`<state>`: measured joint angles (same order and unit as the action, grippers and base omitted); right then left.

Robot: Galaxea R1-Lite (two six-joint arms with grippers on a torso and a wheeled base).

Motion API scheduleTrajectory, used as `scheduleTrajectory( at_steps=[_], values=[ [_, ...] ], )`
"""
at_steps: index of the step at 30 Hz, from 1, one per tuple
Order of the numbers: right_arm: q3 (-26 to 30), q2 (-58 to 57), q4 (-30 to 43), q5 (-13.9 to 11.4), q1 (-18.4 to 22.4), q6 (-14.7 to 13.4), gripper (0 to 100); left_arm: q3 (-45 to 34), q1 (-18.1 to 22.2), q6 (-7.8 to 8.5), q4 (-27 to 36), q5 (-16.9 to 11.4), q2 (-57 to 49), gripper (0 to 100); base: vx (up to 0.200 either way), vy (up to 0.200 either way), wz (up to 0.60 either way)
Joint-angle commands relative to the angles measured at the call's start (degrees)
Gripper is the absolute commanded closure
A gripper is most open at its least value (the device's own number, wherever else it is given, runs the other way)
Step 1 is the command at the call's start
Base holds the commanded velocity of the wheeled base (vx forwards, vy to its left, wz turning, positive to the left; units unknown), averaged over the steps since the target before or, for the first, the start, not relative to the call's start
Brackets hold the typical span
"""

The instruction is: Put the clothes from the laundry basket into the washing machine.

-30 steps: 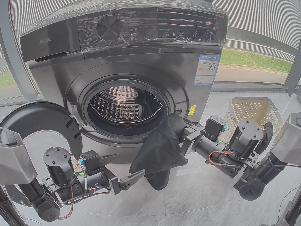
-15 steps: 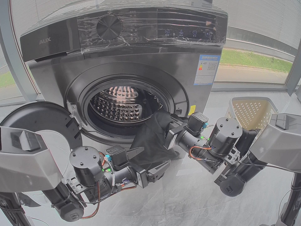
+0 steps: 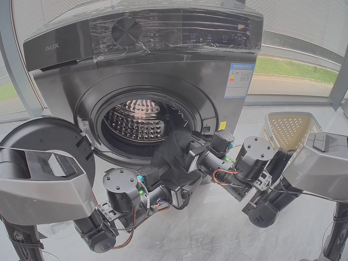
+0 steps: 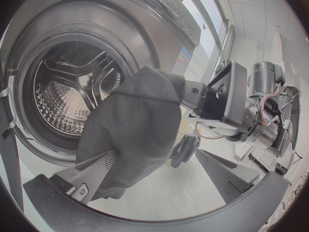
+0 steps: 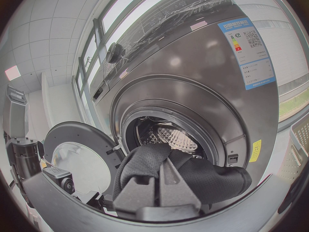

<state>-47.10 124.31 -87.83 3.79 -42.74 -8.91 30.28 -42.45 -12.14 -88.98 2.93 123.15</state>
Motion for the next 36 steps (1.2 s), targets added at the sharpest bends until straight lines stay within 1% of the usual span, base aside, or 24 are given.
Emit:
scheduleTrajectory(
  at_steps=[1, 3, 4, 6, 10, 12, 15, 16, 20, 22, 24, 28, 30, 33, 34, 36],
  values=[
    [-0.1, 0.4, -0.1, 0.0, -0.1, -0.1, 100, 1.4, -0.3, 0.28, 0.1, 0.9, 1.7, 0, 0.000, 0.000, 0.00],
    [0.0, 0.4, -0.1, 0.0, -0.2, -0.1, 100, 3.3, -0.1, 0.36, 0.0, 3.5, 3.5, 0, 0.000, 0.000, 0.00],
    [0.1, 0.4, -0.1, 0.0, -0.2, -0.1, 100, 4.4, 0.2, 0.45, 0.0, 5.3, 4.3, 0, 0.000, 0.000, 0.00],
    [0.3, 0.3, -0.1, 0.0, -0.7, -0.1, 100, 5.6, 0.3, 0.45, 0.0, 7.1, 5.1, 0, 0.000, 0.000, 0.00],
    [0.3, 0.3, -0.3, 0.1, -0.9, -0.1, 100, 5.6, 0.3, 0.36, 0.0, 7.6, 4.6, 0, 0.000, 0.000, 0.00],
    [0.3, 0.3, -0.3, 1.2, -0.9, -0.1, 100, 5.6, 0.3, 0.54, 0.0, 7.9, 4.5, 0, 0.000, 0.000, 0.00],
    [0.3, 0.4, -0.3, 1.6, -0.9, -0.1, 100, 5.1, 0.6, 1.51, 0.0, 7.9, 4.4, 0, 0.000, 0.000, 0.00],
    [0.3, 0.4, -0.3, 1.7, -0.9, -0.1, 100, 5.0, 0.5, 1.68, 0.0, 8.0, 4.3, 100, 0.000, 0.000, 0.00],
    [0.4, 0.3, -0.3, 1.7, -0.8, -0.1, 100, 4.4, 0.5, 1.86, -0.1, 8.1, 3.6, 100, 0.000, 0.000, 0.00],
    [1.0, 0.2, -0.5, 1.7, -0.6, -0.2, 100, 3.5, 0.5, 1.77, 0.0, 8.1, 2.0, 100, 0.000, 0.000, 0.00],
    [1.7, 0.2, -0.8, 1.7, -0.2, -0.2, 100, 2.0, 0.3, 2.03, 0.0, 8.1, -0.3, 100, 0.000, 0.000, 0.00],
    [2.8, -0.2, -0.8, 1.7, 0.6, -0.6, 100, -3.0, 0.1, 3.53, 0.0, 7.4, -6.9, 100, 0.000, 0.000, 0.00],
    [3.4, -0.6, -0.8, 1.7, 1.3, -0.6, 100, -6.1, -0.1, 3.97, 0.1, 6.7, -11.3, 100, 0.000, 0.000, 0.00],
    [5.4, -2.3, -0.8, 1.2, 1.8, -0.6, 100, -11.8, -0.1, 4.93, 0.2, 2.8, -18.0, 100, 0.000, 0.000, 0.00],
    [6.8, -3.5, -0.8, 1.0, 1.9, -0.6, 100, -14.1, 0.2, 5.29, 0.2, 0.9, -21.1, 100, 0.000, 0.000, 0.00],
    [9.5, -5.7, -0.8, 0.5, 1.9, -0.6, 100, -17.2, 0.7, 5.29, 0.3, -1.0, -25.2, 100, 0.000, 0.000, 0.00]
  ],
)
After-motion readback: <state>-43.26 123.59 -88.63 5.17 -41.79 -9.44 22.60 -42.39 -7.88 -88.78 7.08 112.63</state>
